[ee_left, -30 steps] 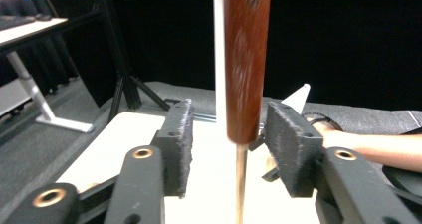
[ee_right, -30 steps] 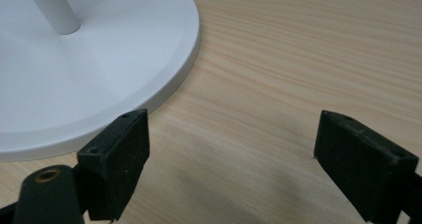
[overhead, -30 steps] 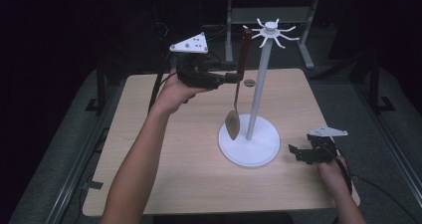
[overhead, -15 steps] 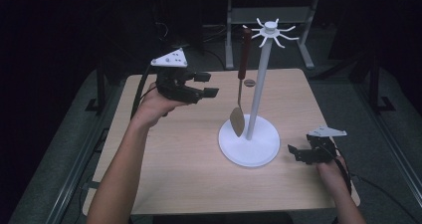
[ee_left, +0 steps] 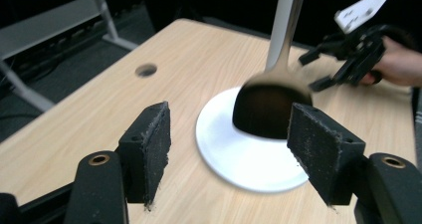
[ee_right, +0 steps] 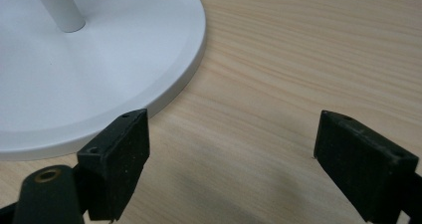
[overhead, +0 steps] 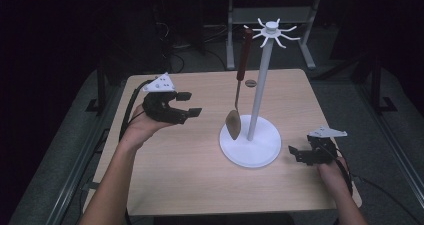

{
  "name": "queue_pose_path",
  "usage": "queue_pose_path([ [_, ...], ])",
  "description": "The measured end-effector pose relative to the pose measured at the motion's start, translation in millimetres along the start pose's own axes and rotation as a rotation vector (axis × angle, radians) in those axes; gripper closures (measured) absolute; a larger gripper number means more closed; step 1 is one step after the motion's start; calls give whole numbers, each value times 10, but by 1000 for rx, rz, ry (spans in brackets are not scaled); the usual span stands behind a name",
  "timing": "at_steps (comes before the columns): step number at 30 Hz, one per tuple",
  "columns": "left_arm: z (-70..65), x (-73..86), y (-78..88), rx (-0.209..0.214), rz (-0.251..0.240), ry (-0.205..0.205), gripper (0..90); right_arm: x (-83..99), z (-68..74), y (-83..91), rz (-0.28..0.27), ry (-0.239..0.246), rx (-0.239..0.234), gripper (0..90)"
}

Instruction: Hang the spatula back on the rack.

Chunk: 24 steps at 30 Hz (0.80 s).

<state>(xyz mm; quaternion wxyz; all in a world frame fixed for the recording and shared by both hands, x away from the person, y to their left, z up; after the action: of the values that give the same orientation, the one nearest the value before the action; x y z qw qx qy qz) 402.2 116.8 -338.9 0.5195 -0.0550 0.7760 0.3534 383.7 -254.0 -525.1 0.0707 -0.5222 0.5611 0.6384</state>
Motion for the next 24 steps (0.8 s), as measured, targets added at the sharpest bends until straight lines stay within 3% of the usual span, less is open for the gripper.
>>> queue_pose_path([
  [16,259,697,68,-111,20,77,267,0,-2,1,-1,-1,-1,143],
  [24,349,1026,90,-165,40,95,228,7,-19,5,-6,-14,-7,143],
])
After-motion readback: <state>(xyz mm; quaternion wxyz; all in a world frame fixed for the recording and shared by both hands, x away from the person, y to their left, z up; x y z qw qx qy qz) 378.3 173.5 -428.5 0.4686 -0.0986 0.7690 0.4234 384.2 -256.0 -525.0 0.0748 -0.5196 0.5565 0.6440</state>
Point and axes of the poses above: each handheld gripper's, and its own axes: y roughly backward along the jaws, x roughly out of its underside, z roughly to its left, the point moved 9 cm from there along -y, roughly forward along the jaws, and after that the axes turned 15 degrees about y, right-handed, at the moved point
